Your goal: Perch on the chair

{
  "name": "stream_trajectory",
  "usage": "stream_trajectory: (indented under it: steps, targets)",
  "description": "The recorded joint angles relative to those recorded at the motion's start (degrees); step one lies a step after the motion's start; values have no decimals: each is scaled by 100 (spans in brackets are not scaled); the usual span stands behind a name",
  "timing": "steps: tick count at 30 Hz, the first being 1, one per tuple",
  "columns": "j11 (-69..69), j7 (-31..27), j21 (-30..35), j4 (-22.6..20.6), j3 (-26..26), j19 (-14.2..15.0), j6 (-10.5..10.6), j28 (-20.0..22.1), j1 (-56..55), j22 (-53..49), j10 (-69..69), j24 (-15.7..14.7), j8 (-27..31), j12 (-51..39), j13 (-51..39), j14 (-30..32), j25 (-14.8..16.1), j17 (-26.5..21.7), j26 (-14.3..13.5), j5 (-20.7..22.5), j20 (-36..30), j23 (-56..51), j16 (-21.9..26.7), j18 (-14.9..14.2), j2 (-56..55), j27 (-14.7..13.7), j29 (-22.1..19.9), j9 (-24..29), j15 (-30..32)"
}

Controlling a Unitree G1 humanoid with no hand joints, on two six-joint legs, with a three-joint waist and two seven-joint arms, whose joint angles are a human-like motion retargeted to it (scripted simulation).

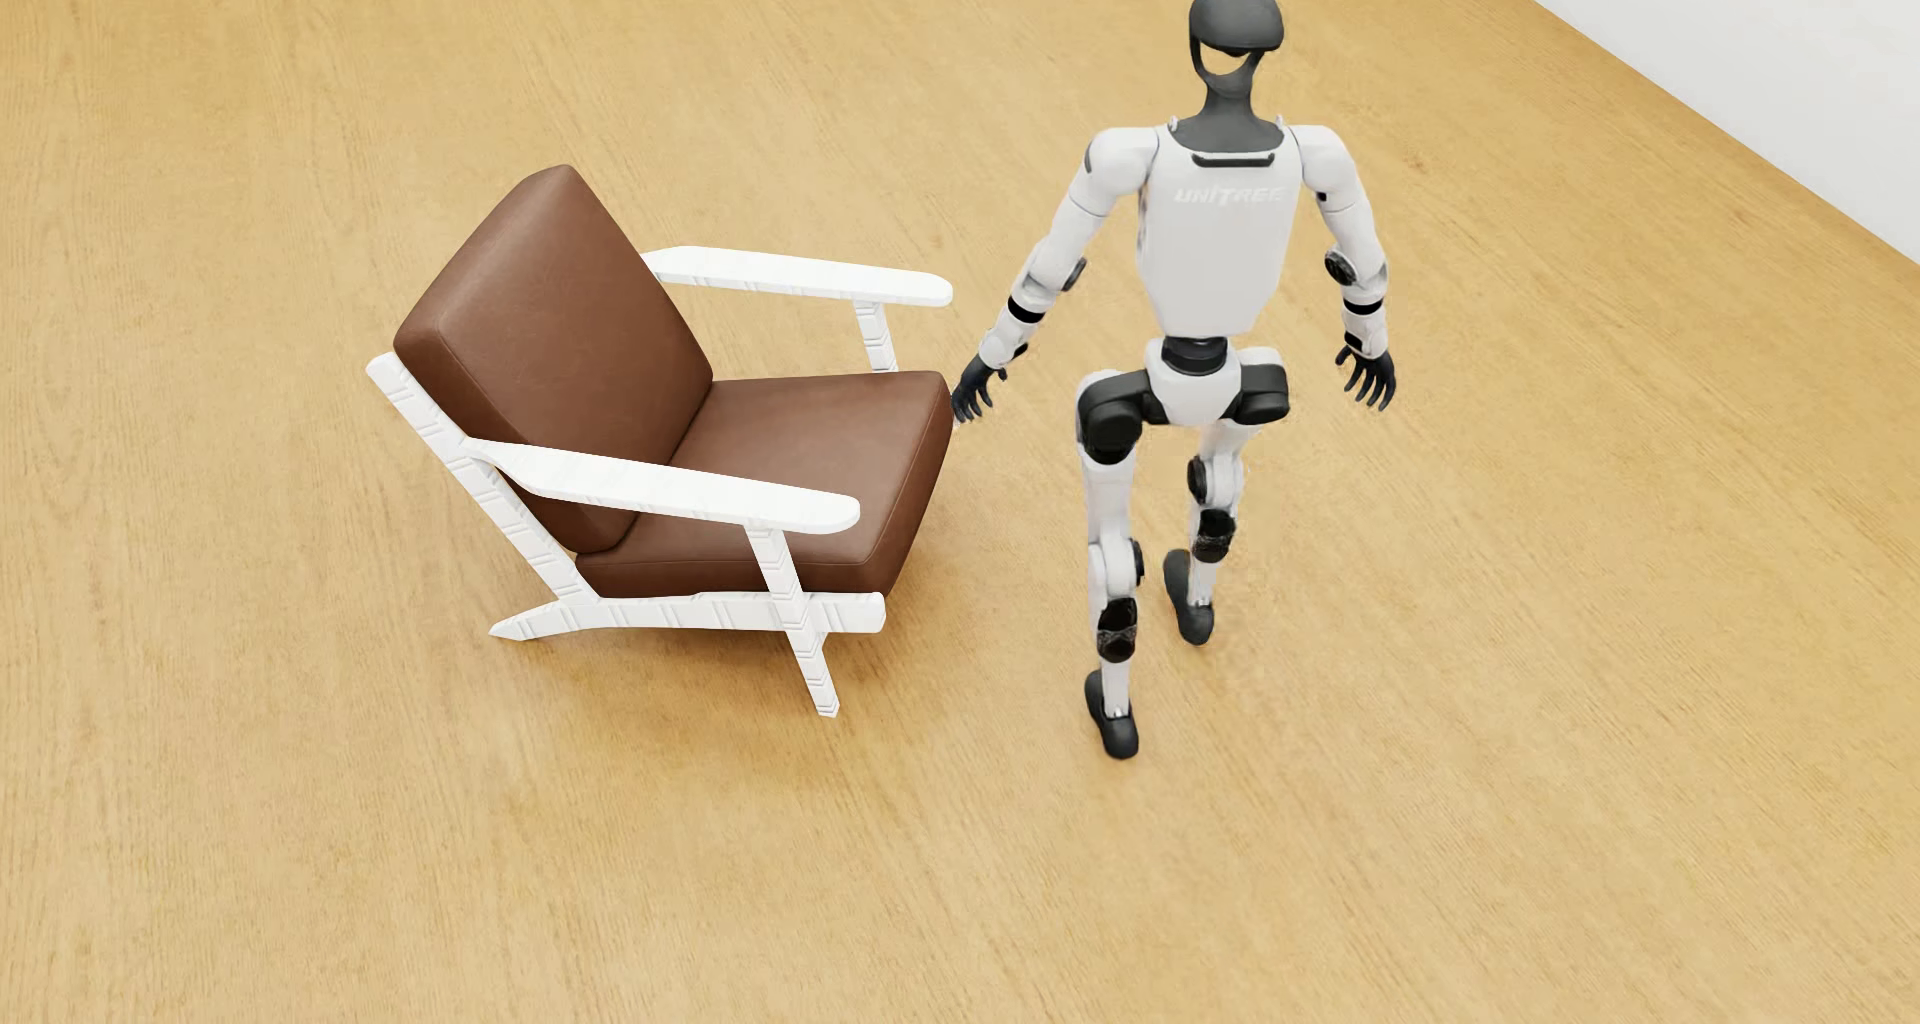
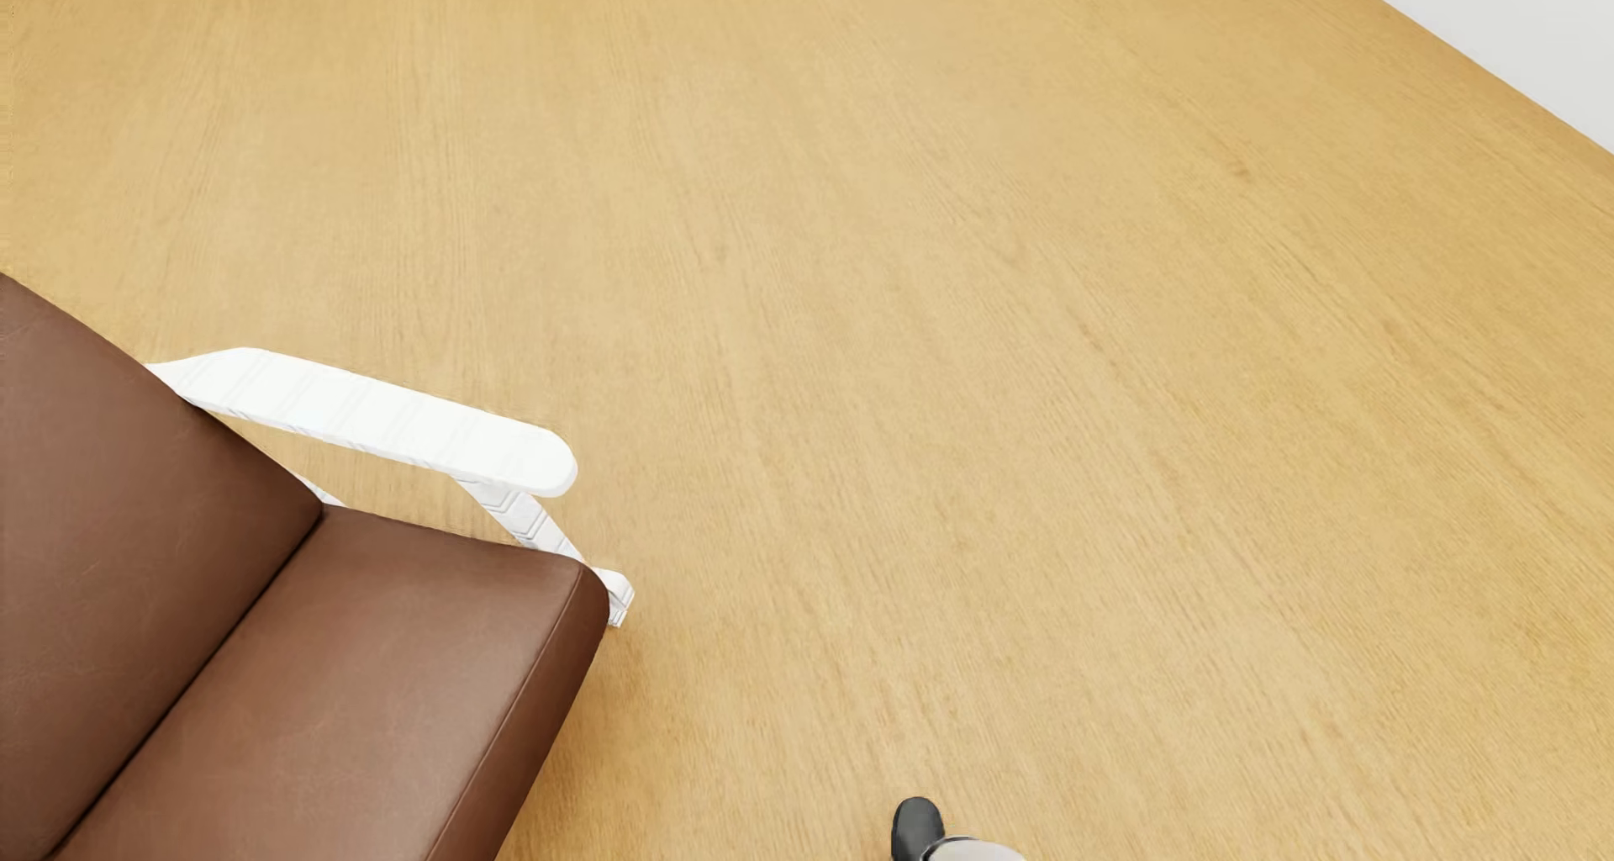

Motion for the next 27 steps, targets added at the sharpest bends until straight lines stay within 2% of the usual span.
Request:
stream_trajectory:
  steps: [1,4,5,6,7,8,9,10,12,14,15,17,19,20,21,22,24,25,27]
  targets:
    - [-289,40,-56,-34,-7,-39,2,-12,220,-59,-31,31,-78,-25,14,-93,-5,-30,-23,42,-43,28,-8,23,14,31,29,40,61]
    - [-131,180,-232,-136,-23,467,29,-30,757,-160,179,130,-227,129,160,-329,-6,-95,-71,0,-12,60,-19,48,159,64,54,-68,628]
    - [-269,268,-388,-83,-22,224,79,-71,714,-187,627,190,-291,225,254,-456,-76,-118,-61,42,56,20,-12,3,385,84,132,-178,718]
    - [-209,309,-387,54,-16,99,169,-50,470,-132,1417,201,-172,276,280,-471,-77,-112,-65,144,156,29,-27,-252,489,62,87,-241,746]
    - [-242,250,-322,285,31,52,234,4,68,-36,2489,122,-84,355,311,-205,-58,-84,-58,229,175,69,-46,-810,672,84,30,-293,765]
    - [-436,313,-334,578,122,-169,293,-126,-337,28,3614,115,-150,396,381,653,-117,-85,-59,289,136,9,-29,-1693,1007,108,101,-283,794]
    - [-553,366,-372,825,215,-396,335,-230,-786,29,4607,201,-239,334,356,855,-198,-113,-44,299,214,-82,-8,-1749,1316,104,167,-169,807]
    - [-577,220,-303,936,300,-452,317,-211,-1263,28,5194,289,-233,283,259,754,-295,-123,-36,231,257,-77,-8,-1611,1480,90,132,-101,783]
    - [-692,-116,-216,1013,459,-391,248,-103,-2019,21,5326,343,-184,343,194,589,-213,-86,21,60,276,-140,-22,-1325,1748,64,-80,-121,731]
    - [-669,-312,-119,1078,587,-223,215,-101,-2436,1,4555,362,-196,319,81,396,-129,-105,31,-221,343,-262,-54,-854,1888,-59,-130,-83,617]
    - [-593,-389,-25,1162,624,-163,197,-47,-2486,-2,3979,432,-157,344,34,434,-155,-97,20,-361,403,-308,-58,-738,1886,-98,-175,-68,581]
    - [-191,-616,206,1362,620,89,165,219,-2376,-11,2763,276,-9,481,64,729,-104,-30,-27,-635,551,-414,-48,-725,1663,-169,-287,-144,467]
    - [103,-966,246,1560,594,191,88,200,-2153,-141,2144,209,215,604,44,1207,-227,78,265,-889,580,-457,40,-836,1437,-2,-414,-179,461]
    - [136,-952,272,1603,557,282,90,265,-2063,-139,2145,142,335,643,69,1230,-224,100,235,-986,609,-504,57,-994,1297,1,-421,-218,578]
    - [86,-850,234,1595,530,383,104,288,-1948,-147,2268,138,456,670,69,858,-248,104,221,-1081,641,-527,62,-1082,1157,20,-393,-243,778]
    - [-30,-712,213,1531,472,467,114,340,-1795,-169,2330,131,561,672,35,385,-257,105,196,-1168,645,-561,67,-1053,1028,19,-428,-215,1051]
    - [-378,-518,185,1321,392,647,112,553,-1459,-213,2149,-34,726,616,-91,-446,-166,71,112,-1347,620,-617,81,-862,656,-9,-543,-152,1854]
    - [-596,-435,224,1172,363,700,94,682,-1422,-157,2099,-183,730,510,-197,-638,-54,88,93,-1375,623,-579,77,-687,449,-23,-627,-122,2285]
    - [-625,-254,426,930,353,896,96,844,-1503,-135,2168,-220,657,358,-300,-644,-72,90,139,-1240,639,-565,65,-482,183,-9,-657,7,1951]
